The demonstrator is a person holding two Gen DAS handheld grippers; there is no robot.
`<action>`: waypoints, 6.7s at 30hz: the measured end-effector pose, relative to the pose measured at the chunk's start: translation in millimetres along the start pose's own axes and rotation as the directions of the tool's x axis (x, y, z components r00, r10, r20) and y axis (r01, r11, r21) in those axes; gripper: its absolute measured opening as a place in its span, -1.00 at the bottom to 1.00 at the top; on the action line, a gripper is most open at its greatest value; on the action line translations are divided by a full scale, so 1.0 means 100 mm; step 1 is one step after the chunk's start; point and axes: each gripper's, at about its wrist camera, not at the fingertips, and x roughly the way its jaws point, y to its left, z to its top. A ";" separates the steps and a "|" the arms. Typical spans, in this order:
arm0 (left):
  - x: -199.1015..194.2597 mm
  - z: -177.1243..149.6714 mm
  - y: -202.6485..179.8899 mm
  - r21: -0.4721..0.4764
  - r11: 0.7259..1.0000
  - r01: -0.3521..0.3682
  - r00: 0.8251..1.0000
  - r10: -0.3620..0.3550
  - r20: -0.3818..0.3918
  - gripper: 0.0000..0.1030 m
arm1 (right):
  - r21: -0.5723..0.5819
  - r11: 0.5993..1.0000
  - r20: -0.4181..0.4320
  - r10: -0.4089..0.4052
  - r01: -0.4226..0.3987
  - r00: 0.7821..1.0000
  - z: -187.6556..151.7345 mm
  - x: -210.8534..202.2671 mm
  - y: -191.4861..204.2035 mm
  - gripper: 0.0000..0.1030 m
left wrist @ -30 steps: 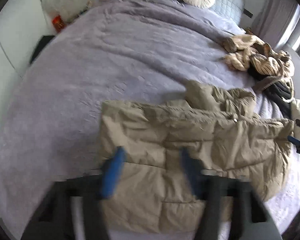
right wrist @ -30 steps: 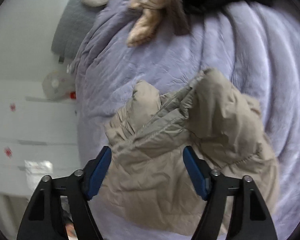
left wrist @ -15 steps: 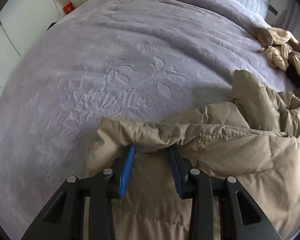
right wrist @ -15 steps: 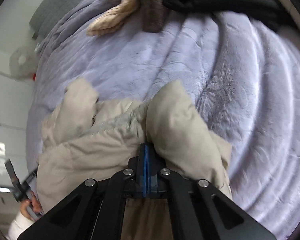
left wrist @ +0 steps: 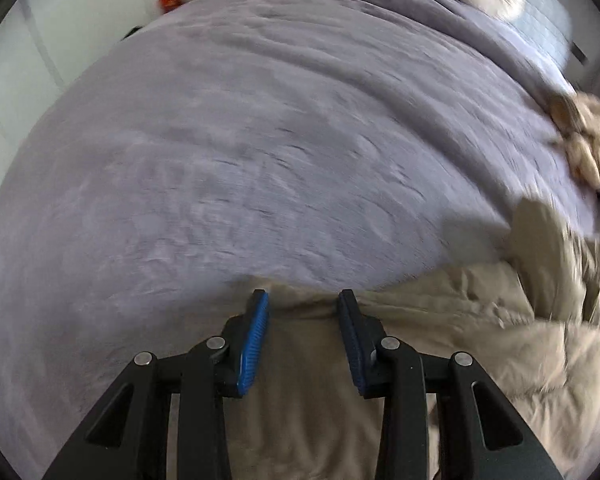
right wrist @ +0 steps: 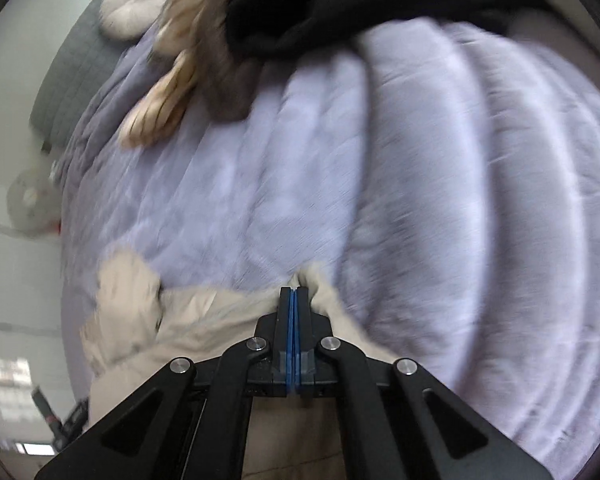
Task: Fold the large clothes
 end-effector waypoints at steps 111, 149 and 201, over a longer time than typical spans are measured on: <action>-1.96 -3.05 1.55 -0.010 0.965 0.264 0.910 -0.252 -0.329 0.30 | 0.218 0.954 -0.453 0.285 -0.205 0.845 -3.39 -1.44 -1.13 0.40; -1.36 -2.23 0.87 0.145 0.978 0.153 0.959 -0.112 -0.261 0.41 | -0.353 0.901 -0.224 -0.344 0.253 0.912 -2.90 -1.19 -0.44 -0.75; -1.45 -2.00 0.16 -0.166 0.416 0.894 0.254 -0.777 -0.577 -0.41 | -0.295 0.953 -0.234 -0.138 0.064 0.963 -3.44 0.38 1.30 -0.79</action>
